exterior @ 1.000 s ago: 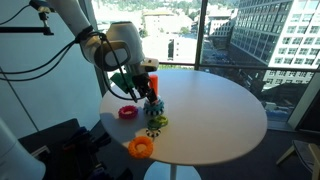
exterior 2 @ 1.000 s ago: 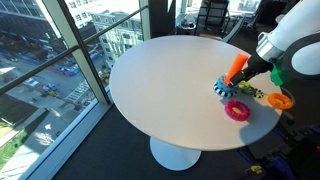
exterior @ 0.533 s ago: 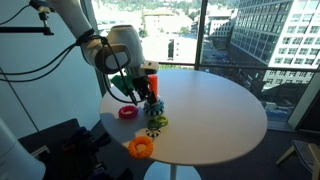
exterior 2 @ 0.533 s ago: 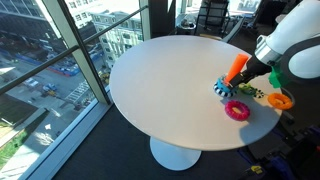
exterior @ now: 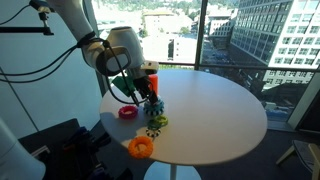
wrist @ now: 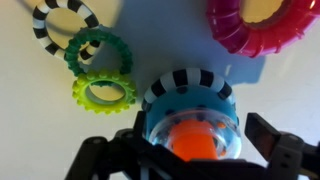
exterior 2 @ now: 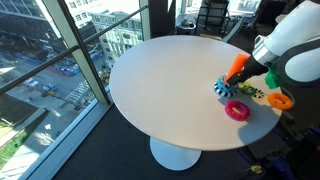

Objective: Remove the circular object from the orange object

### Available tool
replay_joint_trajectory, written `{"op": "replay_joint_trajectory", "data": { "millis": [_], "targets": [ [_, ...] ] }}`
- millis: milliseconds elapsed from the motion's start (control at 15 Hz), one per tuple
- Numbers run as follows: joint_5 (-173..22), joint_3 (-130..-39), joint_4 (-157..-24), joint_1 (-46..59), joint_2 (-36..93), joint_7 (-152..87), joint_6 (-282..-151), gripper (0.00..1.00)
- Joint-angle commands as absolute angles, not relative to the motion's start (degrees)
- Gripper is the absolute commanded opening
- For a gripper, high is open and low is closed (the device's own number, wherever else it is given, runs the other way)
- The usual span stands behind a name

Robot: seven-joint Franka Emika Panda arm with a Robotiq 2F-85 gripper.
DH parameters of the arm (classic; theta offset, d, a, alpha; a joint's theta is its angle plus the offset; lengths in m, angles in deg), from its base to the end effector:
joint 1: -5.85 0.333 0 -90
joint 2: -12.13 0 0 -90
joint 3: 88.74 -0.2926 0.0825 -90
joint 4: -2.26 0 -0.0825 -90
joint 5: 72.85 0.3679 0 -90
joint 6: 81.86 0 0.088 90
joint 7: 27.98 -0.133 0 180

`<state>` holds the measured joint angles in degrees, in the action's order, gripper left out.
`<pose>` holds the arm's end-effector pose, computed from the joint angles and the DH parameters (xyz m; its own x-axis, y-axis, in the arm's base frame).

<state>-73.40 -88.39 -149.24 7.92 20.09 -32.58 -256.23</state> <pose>0.4476 0.0141 0.1899 0.9656 -0.0414 0.2568 -0.0385 -0.9991 -0.0164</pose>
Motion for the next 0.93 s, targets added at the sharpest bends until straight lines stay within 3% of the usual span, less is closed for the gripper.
{"op": "replay_joint_trajectory", "data": {
  "millis": [0, 533, 600, 867],
  "targets": [
    [-74.22, -87.7, -148.09, 8.74, 21.21, -33.42, -257.63, 1.0],
    [-74.96, -85.35, -147.07, 10.54, 22.88, -33.99, -259.34, 0.98],
    [-75.07, -84.87, -146.97, 10.96, 22.98, -34.06, -259.45, 0.74],
    [-74.76, -83.57, -146.95, 12.26, 22.38, -33.94, -259.06, 0.67]
  ]
}}
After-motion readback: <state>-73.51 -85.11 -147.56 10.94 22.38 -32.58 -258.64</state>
